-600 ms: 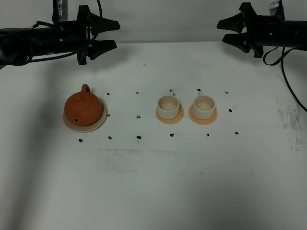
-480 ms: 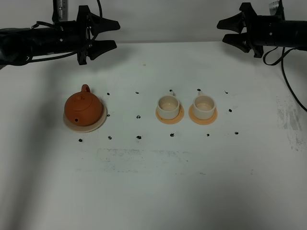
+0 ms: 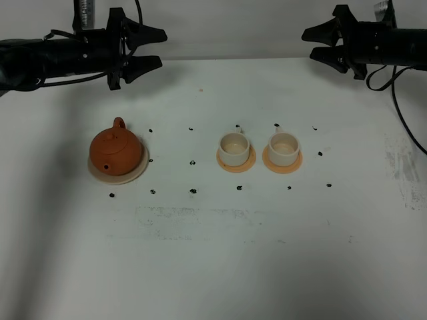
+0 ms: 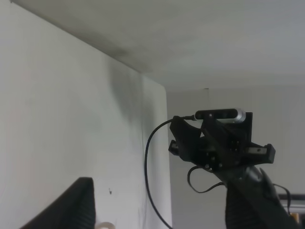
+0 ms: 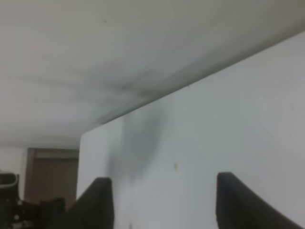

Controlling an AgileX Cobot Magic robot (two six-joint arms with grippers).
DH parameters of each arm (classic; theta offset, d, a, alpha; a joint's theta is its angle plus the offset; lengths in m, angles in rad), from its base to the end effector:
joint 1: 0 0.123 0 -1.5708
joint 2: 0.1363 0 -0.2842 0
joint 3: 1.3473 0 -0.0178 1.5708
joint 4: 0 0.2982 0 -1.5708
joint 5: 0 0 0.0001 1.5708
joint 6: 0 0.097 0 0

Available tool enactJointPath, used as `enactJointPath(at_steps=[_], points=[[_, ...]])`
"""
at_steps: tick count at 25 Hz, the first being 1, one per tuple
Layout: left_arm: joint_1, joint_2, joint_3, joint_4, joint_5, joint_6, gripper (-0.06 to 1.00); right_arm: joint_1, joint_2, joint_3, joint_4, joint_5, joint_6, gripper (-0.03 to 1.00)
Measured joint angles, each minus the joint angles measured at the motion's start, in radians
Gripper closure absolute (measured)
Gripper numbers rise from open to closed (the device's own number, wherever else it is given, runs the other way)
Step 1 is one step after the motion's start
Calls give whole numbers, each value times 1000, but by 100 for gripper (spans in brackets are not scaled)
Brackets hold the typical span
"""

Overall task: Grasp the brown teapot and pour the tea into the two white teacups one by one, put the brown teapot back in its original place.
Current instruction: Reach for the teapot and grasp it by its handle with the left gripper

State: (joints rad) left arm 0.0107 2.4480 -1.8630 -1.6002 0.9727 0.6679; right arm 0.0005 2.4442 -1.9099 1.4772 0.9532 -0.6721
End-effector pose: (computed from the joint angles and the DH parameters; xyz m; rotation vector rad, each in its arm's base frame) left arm 0.5616 -0.0742 0.1226 -0.3542 2.1360 -1.5513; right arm 0.5645 0.0791 0.1304 0.2163 2.1999 1.4342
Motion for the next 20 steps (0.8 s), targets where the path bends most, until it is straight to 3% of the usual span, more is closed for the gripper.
enactJointPath(at_steps=[2, 7, 11, 15, 20], points=[[0, 0, 0, 0, 1, 77, 34, 0, 0, -2, 0, 0, -89, 47], [0, -2, 0, 3, 4, 330, 35, 0, -3, -3, -3, 0, -434, 47], [0, -28, 0, 58, -5, 546, 37, 0, -27, -3, -30, -26, -688, 47], [0, -95, 0, 210, -60, 666, 38, 0, -67, -3, -99, -99, -839, 47], [0, -192, 0, 491, -127, 667, 38, 0, -126, -3, -276, -201, -867, 47]])
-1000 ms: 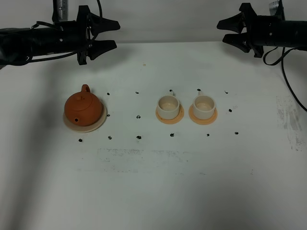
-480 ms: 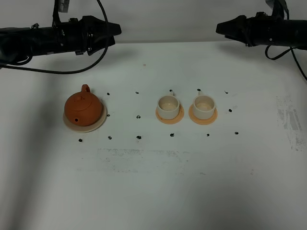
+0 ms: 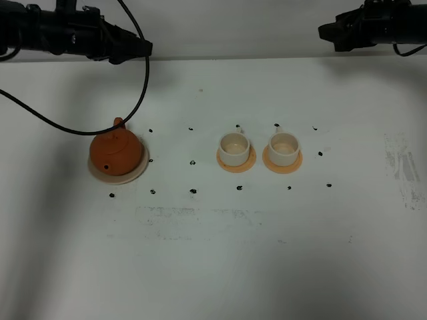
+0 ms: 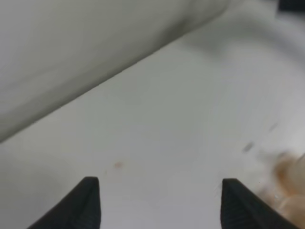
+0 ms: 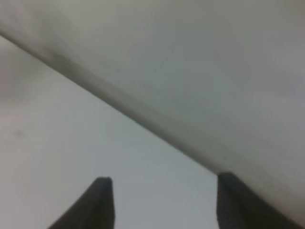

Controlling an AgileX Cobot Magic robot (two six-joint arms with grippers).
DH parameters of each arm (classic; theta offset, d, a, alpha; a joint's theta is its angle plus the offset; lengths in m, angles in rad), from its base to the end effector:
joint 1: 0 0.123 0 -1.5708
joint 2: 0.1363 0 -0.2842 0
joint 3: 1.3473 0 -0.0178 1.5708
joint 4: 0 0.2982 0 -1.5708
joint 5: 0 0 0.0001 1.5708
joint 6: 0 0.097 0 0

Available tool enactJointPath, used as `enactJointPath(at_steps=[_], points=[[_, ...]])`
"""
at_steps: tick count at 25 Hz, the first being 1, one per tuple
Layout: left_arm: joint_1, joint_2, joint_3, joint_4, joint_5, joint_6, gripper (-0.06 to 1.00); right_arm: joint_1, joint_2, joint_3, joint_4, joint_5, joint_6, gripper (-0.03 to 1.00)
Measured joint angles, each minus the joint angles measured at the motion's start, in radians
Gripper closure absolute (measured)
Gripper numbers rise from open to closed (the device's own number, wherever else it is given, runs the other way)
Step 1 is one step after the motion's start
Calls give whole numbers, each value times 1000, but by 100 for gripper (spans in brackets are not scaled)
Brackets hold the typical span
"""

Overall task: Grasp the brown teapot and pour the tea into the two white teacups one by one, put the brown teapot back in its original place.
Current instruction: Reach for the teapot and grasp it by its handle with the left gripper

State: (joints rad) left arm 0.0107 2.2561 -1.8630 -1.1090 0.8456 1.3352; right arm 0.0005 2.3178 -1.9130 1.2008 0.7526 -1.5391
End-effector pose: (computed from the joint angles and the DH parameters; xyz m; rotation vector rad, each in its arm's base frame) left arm 0.5500 -0.0592 0.1935 0.7671 2.0401 -0.6203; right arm 0.5682 0.0622 0.1822 -0.8257 1.9180 0.4883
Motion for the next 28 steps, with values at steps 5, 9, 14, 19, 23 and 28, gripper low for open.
enactJointPath(at_steps=[5, 9, 14, 19, 23, 28], points=[[-1, -83, 0, 295, 7, -142, 38, 0, -73, 0, -220, -13, 73, 47], [-2, -150, 10, 423, 1, -219, 38, 0, -148, 0, -409, 20, 234, 47], [-6, -311, 152, 436, -91, -211, 38, 20, -241, 11, -570, 57, 400, 48], [-8, -500, 416, 412, -322, -140, 38, 56, -378, 151, -582, 4, 384, 52], [-12, -643, 593, 309, -528, -78, 38, 83, -512, 305, -578, -97, 356, 54], [-63, -765, 676, 245, -650, -19, 38, 112, -711, 439, -577, -192, 352, 55]])
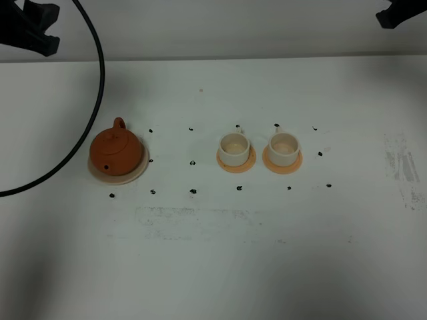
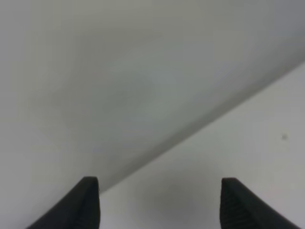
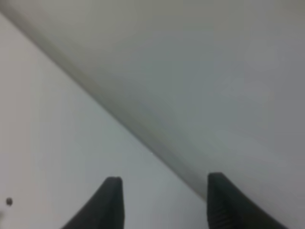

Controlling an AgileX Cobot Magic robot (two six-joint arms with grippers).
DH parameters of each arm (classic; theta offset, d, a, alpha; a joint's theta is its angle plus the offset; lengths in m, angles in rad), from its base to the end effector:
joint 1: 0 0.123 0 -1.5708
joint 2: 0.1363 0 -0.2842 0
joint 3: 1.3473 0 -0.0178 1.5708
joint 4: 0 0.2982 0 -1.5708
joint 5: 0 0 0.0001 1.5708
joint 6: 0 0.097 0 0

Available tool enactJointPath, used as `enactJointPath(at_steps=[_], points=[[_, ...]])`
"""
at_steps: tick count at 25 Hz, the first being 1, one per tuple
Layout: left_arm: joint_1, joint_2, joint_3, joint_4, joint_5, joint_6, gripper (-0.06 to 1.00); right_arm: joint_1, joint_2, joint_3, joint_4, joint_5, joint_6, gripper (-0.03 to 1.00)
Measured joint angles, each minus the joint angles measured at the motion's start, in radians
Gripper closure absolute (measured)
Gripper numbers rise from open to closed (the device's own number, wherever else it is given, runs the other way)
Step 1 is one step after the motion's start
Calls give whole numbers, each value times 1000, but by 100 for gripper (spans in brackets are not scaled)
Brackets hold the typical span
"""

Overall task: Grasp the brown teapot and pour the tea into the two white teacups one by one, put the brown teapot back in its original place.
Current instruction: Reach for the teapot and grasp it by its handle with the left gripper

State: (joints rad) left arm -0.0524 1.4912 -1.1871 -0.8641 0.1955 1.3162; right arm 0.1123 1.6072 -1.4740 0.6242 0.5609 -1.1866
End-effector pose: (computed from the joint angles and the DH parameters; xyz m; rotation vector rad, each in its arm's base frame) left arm 0.4001 -0.0354 0.3275 0.5824 1.8231 0.1342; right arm 0.4215 0.0779 0.3614 -0.9294 1.8387 0.0052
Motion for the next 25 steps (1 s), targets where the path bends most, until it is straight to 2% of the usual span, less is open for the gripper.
enactJointPath(at_steps=[4, 9, 13, 19, 25], points=[[-41, -53, 1, -9, 10, -10, 38, 9, -151, 40, 0, -10, 63, 55], [-43, -76, 1, 10, 85, -110, 40, 9, -317, 42, -67, 34, 219, 55], [-43, -76, 1, 110, 148, -147, 43, 9, -404, 43, -142, 162, 372, 55], [-43, -76, 1, 245, 195, -272, 47, 9, -522, 75, -218, 368, 553, 55], [-43, -76, 1, 311, 255, -416, 47, 9, -718, 287, -240, 374, 650, 55]])
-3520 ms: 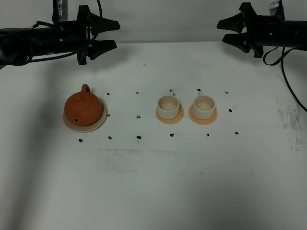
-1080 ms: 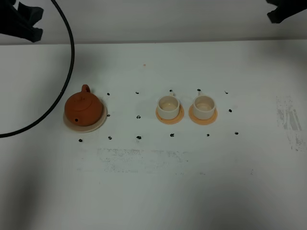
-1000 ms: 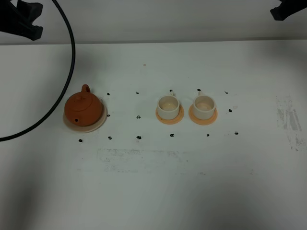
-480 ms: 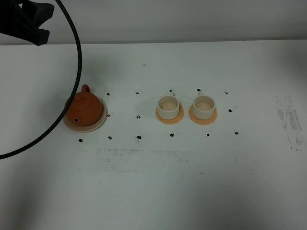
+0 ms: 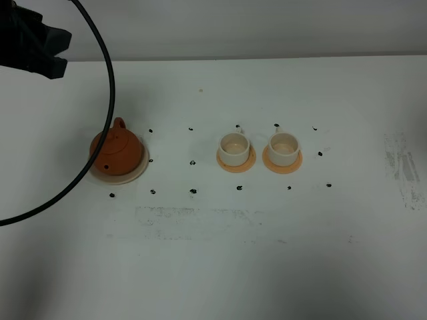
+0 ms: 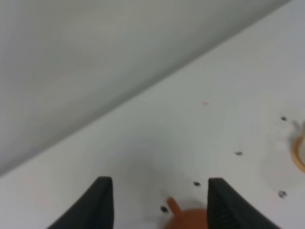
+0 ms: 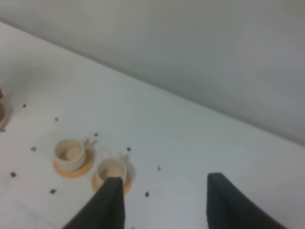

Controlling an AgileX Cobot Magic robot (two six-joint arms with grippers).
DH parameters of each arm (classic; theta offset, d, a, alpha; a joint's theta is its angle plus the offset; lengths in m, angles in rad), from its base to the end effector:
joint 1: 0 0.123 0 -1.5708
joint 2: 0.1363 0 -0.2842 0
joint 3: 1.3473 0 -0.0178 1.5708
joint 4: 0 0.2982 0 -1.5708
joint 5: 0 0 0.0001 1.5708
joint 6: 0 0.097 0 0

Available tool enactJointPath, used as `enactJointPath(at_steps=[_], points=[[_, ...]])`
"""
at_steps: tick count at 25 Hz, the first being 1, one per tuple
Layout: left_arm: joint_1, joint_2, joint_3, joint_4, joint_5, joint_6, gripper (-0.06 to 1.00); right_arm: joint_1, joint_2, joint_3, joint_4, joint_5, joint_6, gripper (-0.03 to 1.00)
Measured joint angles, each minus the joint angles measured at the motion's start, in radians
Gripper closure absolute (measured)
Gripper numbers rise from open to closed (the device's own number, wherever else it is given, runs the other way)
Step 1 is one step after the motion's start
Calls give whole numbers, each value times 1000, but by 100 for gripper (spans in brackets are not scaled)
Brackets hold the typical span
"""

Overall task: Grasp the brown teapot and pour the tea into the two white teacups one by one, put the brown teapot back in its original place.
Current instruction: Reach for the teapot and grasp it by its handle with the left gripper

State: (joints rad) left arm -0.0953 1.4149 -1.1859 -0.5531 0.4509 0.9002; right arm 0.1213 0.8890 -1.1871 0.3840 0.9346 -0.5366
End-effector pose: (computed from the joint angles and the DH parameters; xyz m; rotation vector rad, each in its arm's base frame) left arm 0.3696 -0.0577 0.3346 0.6378 1.9886 -0.0625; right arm 0.1977 0.0536 0.4491 -0.6121 1.9712 0.2080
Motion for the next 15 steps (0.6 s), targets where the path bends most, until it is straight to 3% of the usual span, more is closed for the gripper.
enactJointPath(at_steps=[10, 15], points=[[0, 19, 0, 153, 99, -251, 48, 0, -349, 286, -131, -31, 157, 55], [0, 86, 0, 177, 100, -286, 48, 0, -508, 405, -152, -26, 189, 55]])
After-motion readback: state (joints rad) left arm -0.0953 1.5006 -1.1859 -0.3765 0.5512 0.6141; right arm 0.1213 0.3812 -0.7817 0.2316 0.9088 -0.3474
